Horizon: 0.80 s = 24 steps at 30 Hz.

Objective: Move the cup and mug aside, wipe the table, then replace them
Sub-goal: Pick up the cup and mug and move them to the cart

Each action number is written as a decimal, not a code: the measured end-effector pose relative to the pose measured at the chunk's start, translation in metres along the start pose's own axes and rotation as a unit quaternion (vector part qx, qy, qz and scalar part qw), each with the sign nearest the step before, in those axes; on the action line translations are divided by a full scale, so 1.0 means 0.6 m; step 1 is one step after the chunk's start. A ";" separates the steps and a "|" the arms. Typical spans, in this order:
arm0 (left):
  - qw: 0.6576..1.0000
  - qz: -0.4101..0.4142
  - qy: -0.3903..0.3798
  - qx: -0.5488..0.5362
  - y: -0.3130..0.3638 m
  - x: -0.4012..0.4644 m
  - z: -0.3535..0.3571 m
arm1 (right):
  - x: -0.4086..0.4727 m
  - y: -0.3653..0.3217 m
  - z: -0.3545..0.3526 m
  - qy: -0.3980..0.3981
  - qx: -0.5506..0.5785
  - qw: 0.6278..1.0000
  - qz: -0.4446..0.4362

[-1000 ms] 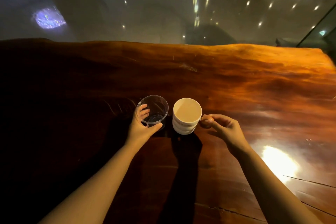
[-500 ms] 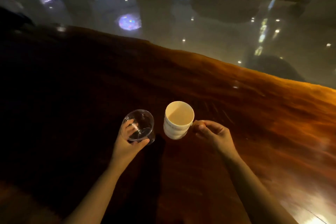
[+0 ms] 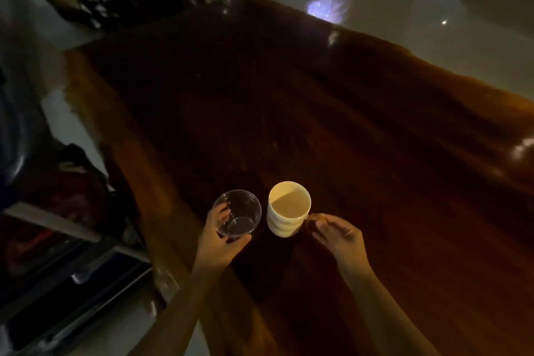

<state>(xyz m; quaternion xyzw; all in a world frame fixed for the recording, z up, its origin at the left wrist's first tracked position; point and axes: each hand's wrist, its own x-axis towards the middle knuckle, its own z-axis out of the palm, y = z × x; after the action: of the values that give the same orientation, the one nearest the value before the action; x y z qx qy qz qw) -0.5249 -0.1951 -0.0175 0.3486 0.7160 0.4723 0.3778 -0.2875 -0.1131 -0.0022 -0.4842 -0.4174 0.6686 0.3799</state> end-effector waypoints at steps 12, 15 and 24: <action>0.999 -0.007 -0.029 0.021 -0.063 0.041 -0.048 | 0.056 0.027 0.068 -0.008 -0.038 0.999 0.024; 0.999 -0.011 -0.044 -0.006 -0.063 0.043 -0.044 | 0.051 0.031 0.067 -0.007 -0.048 0.998 0.038; 0.997 -0.033 -0.064 -0.023 -0.067 0.040 -0.044 | 0.037 0.015 0.057 0.011 -0.106 0.991 0.078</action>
<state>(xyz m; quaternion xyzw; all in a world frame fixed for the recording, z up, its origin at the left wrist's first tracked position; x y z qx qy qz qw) -0.5648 -0.1976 -0.0532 0.3453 0.6908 0.4524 0.4459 -0.3268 -0.1026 -0.0115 -0.5599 -0.4428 0.6429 0.2777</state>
